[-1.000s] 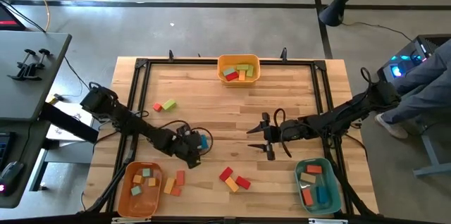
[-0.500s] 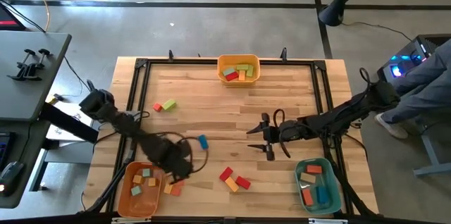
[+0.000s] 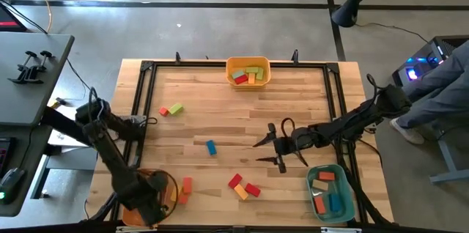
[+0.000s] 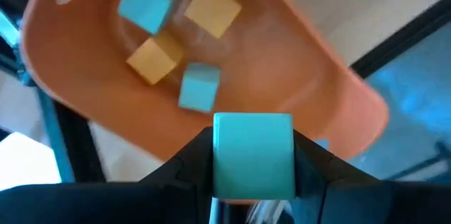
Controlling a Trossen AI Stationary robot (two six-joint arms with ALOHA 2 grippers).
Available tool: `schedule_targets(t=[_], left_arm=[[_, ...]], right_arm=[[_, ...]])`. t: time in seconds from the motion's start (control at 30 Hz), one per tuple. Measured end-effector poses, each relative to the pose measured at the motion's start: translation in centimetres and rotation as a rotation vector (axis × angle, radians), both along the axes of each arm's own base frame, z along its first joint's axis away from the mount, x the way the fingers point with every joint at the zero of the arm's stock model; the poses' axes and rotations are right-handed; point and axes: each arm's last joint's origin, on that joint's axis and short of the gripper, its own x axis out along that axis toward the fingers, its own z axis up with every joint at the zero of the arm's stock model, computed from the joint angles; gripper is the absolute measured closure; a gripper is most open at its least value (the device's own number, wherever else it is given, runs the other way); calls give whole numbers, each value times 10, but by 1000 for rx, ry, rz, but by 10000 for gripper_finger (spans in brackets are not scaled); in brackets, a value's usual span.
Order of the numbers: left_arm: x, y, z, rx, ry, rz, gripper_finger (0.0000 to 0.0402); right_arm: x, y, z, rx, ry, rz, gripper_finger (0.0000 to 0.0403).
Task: Sort blocks by size
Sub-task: Put the light blue square block into the orange bin, then put the large green rectangle block into the green bin
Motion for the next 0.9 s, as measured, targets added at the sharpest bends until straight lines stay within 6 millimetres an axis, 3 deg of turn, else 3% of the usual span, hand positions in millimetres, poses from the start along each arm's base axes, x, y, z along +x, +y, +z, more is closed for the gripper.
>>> schedule_targets(t=[0.33,0.5,0.77,0.9], left_arm=[[4,-28,-41,58,-9,-46,280],[12,-29,-59,98,31,-89,270],[9,-17,-48,155,43,-87,198],[3,-10,-33,157,46,-80,176]], right_arm=[[0,0,1,-25,-17,7,175],[0,0,1,-28,-13,7,175],[0,0,0,-26,-11,7,175],[0,0,0,-26,-11,7,175]])
